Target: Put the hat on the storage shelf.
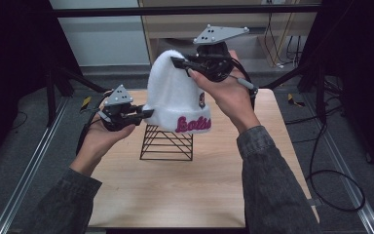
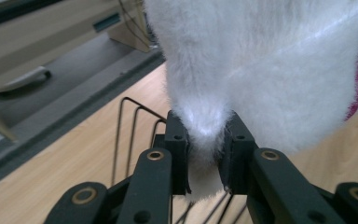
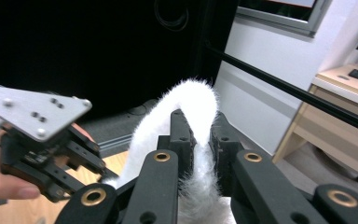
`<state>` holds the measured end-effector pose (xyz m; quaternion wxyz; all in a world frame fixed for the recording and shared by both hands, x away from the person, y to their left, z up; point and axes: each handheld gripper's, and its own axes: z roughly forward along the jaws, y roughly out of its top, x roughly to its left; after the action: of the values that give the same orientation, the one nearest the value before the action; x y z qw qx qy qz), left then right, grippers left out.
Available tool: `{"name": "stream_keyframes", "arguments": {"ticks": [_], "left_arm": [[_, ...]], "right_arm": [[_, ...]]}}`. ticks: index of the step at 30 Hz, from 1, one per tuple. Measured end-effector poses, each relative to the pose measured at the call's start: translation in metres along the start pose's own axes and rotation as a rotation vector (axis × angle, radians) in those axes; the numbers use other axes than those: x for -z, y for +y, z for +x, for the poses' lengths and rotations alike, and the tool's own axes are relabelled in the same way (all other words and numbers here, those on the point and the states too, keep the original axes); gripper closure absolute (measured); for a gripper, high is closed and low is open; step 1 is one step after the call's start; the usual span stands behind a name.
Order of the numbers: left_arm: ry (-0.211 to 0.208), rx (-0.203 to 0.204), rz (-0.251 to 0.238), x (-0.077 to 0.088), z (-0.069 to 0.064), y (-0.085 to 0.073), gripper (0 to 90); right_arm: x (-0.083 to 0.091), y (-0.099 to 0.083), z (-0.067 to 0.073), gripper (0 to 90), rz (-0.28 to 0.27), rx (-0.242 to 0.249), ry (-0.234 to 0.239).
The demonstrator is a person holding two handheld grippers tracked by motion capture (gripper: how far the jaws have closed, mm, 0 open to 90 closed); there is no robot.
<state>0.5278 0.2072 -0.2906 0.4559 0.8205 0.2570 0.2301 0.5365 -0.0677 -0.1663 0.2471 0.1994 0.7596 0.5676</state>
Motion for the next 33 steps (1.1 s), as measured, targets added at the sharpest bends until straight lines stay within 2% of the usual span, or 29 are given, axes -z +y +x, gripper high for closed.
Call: {"name": "stream_keyframes", "arguments": {"ticks": [4,10,13,18,27,28,33], "left_arm": [[0.042,-0.006,0.004,-0.001,0.004,-0.002,75.8],[0.068,-0.005,0.021,-0.001,0.008,-0.007,75.9],[0.085,0.011,0.023,-0.002,0.012,-0.01,76.2],[0.096,0.026,0.025,-0.004,0.015,-0.014,76.3],[0.131,0.018,0.038,-0.007,0.021,-0.018,76.5],[0.127,0.032,0.042,-0.007,0.022,-0.019,76.5],[0.131,0.044,0.045,-0.01,0.025,-0.025,76.5]], "right_arm": [[-0.005,-0.004,-0.005,82.9,0.017,0.0,-0.015],[-0.013,-0.011,-0.007,82.8,0.046,0.008,-0.024],[-0.017,-0.014,-0.007,82.8,0.059,0.008,-0.028],[-0.024,-0.018,-0.01,82.7,0.083,0.014,-0.036],[-0.032,-0.025,-0.014,82.6,0.105,0.004,-0.04],[-0.033,-0.026,-0.013,82.6,0.105,0.002,-0.04],[-0.036,-0.03,-0.013,82.5,0.114,0.002,-0.04]]}}
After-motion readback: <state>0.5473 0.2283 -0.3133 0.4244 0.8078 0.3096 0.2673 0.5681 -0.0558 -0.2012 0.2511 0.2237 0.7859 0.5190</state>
